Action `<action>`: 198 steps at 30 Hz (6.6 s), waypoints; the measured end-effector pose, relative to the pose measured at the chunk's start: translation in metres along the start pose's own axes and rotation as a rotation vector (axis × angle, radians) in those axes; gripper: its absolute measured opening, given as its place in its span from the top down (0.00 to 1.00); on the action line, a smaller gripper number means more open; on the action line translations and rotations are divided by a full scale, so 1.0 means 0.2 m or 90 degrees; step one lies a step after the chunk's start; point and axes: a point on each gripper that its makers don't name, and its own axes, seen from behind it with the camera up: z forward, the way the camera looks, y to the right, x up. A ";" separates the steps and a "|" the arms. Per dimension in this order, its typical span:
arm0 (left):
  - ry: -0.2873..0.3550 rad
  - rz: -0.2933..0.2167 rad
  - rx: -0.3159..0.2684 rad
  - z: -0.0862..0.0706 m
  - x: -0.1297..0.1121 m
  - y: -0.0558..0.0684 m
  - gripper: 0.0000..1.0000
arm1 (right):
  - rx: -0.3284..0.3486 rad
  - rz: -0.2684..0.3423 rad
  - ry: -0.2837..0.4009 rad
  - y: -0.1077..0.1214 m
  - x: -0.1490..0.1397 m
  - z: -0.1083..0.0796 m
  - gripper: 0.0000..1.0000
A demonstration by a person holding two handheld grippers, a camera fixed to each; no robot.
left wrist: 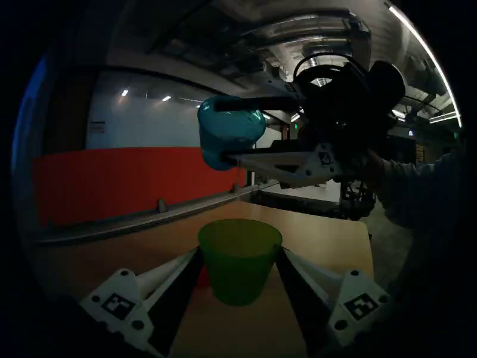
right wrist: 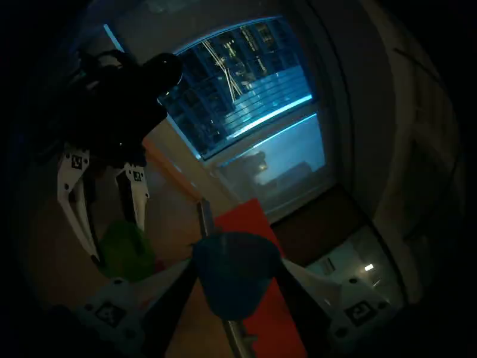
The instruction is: Pour water
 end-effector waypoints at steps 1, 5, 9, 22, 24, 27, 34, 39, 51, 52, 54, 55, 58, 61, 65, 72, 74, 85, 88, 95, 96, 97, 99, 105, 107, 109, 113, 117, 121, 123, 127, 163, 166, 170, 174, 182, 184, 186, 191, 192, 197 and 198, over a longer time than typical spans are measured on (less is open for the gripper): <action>0.000 0.000 0.000 0.00 0.00 0.00 0.15 | -0.001 -0.005 -0.001 0.00 0.00 0.00 0.10; 0.001 0.001 0.000 0.00 0.01 0.00 0.15 | -0.007 -0.019 -0.004 0.02 0.00 0.01 0.10; 0.003 -0.001 0.000 0.00 0.01 0.00 0.15 | -0.014 -0.029 -0.006 0.04 0.00 0.01 0.10; 0.005 -0.002 -0.001 0.00 0.02 0.00 0.15 | -0.031 -0.071 0.000 0.11 0.02 0.02 0.10; 0.004 -0.002 0.000 0.00 0.02 -0.01 0.15 | -0.034 -0.078 0.002 0.13 0.03 0.02 0.10; 0.004 -0.002 0.001 0.00 0.01 -0.01 0.15 | -0.038 -0.090 0.003 0.15 0.04 0.03 0.10; 0.003 -0.003 0.001 0.00 0.02 -0.01 0.15 | -0.046 -0.120 0.002 0.18 0.05 0.03 0.10; 0.003 -0.002 0.000 0.00 0.02 -0.01 0.15 | -0.049 -0.137 0.001 0.19 0.06 0.03 0.10; 0.001 -0.001 -0.001 0.02 0.01 0.00 0.15 | -0.054 -0.181 -0.001 0.21 0.08 0.04 0.10; 0.001 -0.001 -0.001 0.02 0.01 0.00 0.15 | -0.054 -0.184 -0.001 0.21 0.09 0.04 0.10; 0.000 -0.001 -0.001 0.02 0.01 0.00 0.15 | -0.054 -0.191 -0.001 0.21 0.09 0.04 0.10; 0.000 -0.001 -0.001 0.02 0.01 0.00 0.15 | -0.054 -0.195 -0.001 0.22 0.09 0.04 0.10; 0.000 0.000 -0.001 0.02 0.01 0.00 0.15 | -0.055 -0.207 -0.003 0.22 0.09 0.03 0.10; 0.000 -0.001 -0.002 0.02 0.01 0.00 0.15 | -0.055 -0.217 -0.004 0.23 0.10 0.03 0.10; 0.001 -0.001 -0.001 0.02 0.01 0.00 0.15 | -0.056 -0.228 -0.004 0.23 0.10 0.03 0.10; 0.001 -0.002 0.001 0.02 0.01 0.00 0.15 | -0.058 -0.250 -0.005 0.24 0.11 0.03 0.10; 0.002 -0.002 0.001 0.02 0.01 0.00 0.15 | -0.057 -0.256 -0.005 0.24 0.11 0.03 0.10; 0.002 -0.001 0.001 0.02 0.01 0.00 0.15 | -0.058 -0.312 -0.007 0.22 0.13 0.04 0.10; 0.001 -0.001 0.001 0.03 0.00 0.00 0.15 | -0.059 -0.327 -0.007 0.22 0.14 0.04 0.10; 0.001 -0.001 0.003 0.03 0.00 0.00 0.15 | -0.062 -0.356 -0.004 0.20 0.18 0.05 0.10; 0.002 -0.001 0.003 0.03 0.00 0.00 0.15 | -0.063 -0.360 -0.003 0.20 0.19 0.05 0.10; 0.002 -0.001 0.003 0.03 0.00 0.00 0.15 | -0.063 -0.365 -0.003 0.20 0.19 0.05 0.10; 0.002 -0.001 0.003 0.03 0.00 0.00 0.15 | -0.064 -0.376 -0.003 0.20 0.21 0.05 0.10; 0.005 -0.001 0.004 0.03 0.01 0.00 0.15 | -0.068 -0.422 -0.006 0.19 0.23 0.06 0.10; 0.006 -0.001 0.004 0.02 0.02 -0.01 0.15 | -0.068 -0.435 -0.007 0.19 0.23 0.06 0.10; 0.006 0.000 0.005 0.02 0.02 -0.01 0.15 | -0.068 -0.445 -0.007 0.18 0.24 0.06 0.10; 0.008 0.001 0.006 0.02 0.03 -0.01 0.15 | -0.067 -0.459 -0.005 0.17 0.25 0.06 0.10; 0.009 0.001 0.005 0.02 0.04 -0.01 0.15 | -0.065 -0.450 -0.002 0.16 0.25 0.05 0.10; 0.009 0.003 0.006 0.02 0.04 0.00 0.15 | -0.065 -0.413 0.000 0.17 0.24 0.04 0.10; 0.009 0.004 0.006 0.02 0.04 0.00 0.15 | -0.065 -0.385 0.001 0.18 0.23 0.03 0.10; 0.010 0.006 0.007 0.02 0.05 0.00 0.15 | -0.062 -0.304 0.005 0.20 0.20 0.01 0.10; 0.011 0.030 0.027 0.00 0.10 -0.04 0.15 | 0.032 0.586 0.070 0.07 0.20 -0.11 0.10; 0.010 0.032 0.032 0.00 0.10 -0.05 0.15 | 0.033 0.602 0.068 0.07 0.18 -0.12 0.10; 0.006 0.035 0.038 -0.02 0.10 -0.07 0.15 | 0.030 0.608 0.060 0.06 0.15 -0.14 0.10; 0.002 0.037 0.044 -0.04 0.09 -0.09 0.15 | 0.026 0.606 0.047 0.03 0.09 -0.16 0.09; -0.013 0.044 0.059 -0.08 0.05 -0.14 0.15 | 0.019 0.611 0.024 -0.05 -0.05 -0.21 0.09; -0.016 0.045 0.062 -0.09 0.04 -0.14 0.15 | 0.012 0.612 0.018 -0.05 -0.08 -0.23 0.09; -0.019 0.046 0.065 -0.10 0.03 -0.15 0.15 | 0.006 0.613 0.013 -0.05 -0.11 -0.24 0.09; -0.025 0.042 0.073 -0.13 0.01 -0.17 0.15 | -0.001 0.622 0.012 -0.06 -0.16 -0.29 0.09; -0.026 0.041 0.074 -0.13 0.01 -0.18 0.15 | 0.000 0.624 0.011 -0.07 -0.16 -0.29 0.09; -0.032 0.036 0.073 -0.15 -0.01 -0.18 0.15 | 0.012 0.629 0.006 -0.11 -0.19 -0.31 0.09; -0.034 0.036 0.073 -0.15 -0.01 -0.17 0.15 | 0.014 0.629 0.004 -0.12 -0.19 -0.32 0.09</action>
